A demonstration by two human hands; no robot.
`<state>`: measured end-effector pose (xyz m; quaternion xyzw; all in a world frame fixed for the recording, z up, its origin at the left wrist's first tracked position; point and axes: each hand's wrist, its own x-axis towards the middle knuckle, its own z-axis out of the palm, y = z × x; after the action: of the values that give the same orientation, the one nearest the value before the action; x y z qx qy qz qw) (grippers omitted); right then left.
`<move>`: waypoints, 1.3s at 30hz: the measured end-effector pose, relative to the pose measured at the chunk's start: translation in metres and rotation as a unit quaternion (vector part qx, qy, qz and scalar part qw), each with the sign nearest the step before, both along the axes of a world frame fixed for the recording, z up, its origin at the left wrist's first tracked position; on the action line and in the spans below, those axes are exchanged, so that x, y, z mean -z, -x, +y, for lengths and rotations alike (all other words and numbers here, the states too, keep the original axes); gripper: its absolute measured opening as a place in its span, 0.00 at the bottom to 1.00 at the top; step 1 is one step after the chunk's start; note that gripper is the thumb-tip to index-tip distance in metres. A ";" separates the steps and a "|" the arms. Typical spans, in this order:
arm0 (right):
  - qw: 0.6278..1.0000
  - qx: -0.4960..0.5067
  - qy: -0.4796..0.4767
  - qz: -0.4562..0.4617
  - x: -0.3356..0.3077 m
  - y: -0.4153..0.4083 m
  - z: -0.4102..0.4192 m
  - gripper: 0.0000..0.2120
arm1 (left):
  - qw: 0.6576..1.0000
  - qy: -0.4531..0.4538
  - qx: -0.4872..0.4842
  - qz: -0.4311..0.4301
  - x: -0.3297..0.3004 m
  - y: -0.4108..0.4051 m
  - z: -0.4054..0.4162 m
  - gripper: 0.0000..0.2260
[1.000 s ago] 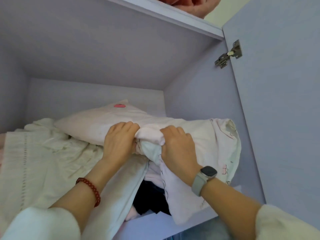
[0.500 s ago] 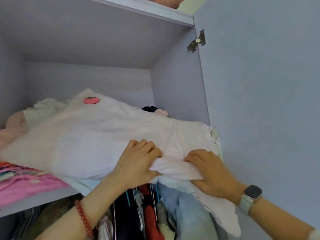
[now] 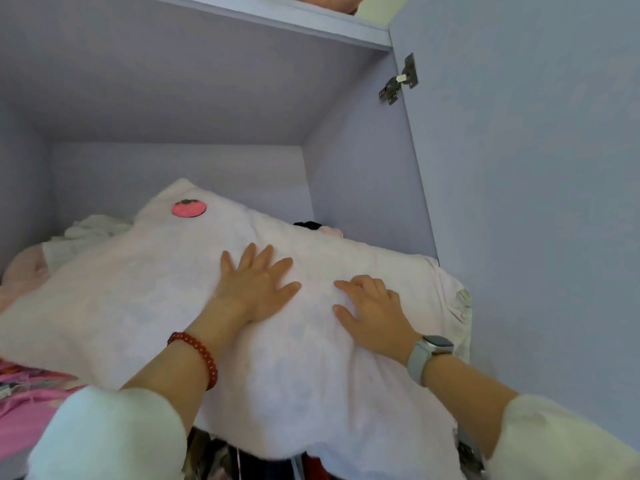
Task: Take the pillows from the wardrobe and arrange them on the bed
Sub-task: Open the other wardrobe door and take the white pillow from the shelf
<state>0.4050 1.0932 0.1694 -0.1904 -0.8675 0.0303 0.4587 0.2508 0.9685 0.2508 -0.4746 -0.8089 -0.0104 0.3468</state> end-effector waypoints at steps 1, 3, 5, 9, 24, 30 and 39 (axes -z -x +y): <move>1.000 0.006 -0.002 0.016 -0.008 0.011 0.006 0.20 | 1.000 -0.009 0.002 0.004 -0.007 0.005 0.010 0.25; 0.999 0.016 0.002 0.036 -0.026 0.032 0.024 0.20 | 1.000 -0.019 0.011 0.015 -0.022 0.017 0.029 0.23; 0.999 0.024 0.018 0.028 -0.044 0.050 0.043 0.21 | 0.999 -0.029 0.015 0.017 -0.037 0.030 0.047 0.23; 0.998 0.034 0.047 0.006 -0.077 0.081 0.078 0.27 | 0.996 -0.089 0.030 0.006 -0.055 0.049 0.068 0.23; 0.964 0.020 -0.105 0.245 -0.072 0.057 0.060 0.14 | 0.958 -0.217 0.102 0.157 -0.035 0.001 0.037 0.27; 0.939 -0.007 -0.131 0.318 -0.045 -0.010 0.016 0.12 | 0.938 -0.181 0.130 0.267 -0.060 -0.061 0.003 0.31; 0.976 0.000 -0.074 0.205 0.028 -0.093 -0.030 0.12 | 0.965 -0.137 0.218 0.050 0.037 -0.106 -0.032 0.13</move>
<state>0.4985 1.0632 0.1410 -0.1459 -0.7550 0.0044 0.6393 0.3567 0.9362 0.2140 -0.5872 -0.6587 -0.1729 0.4375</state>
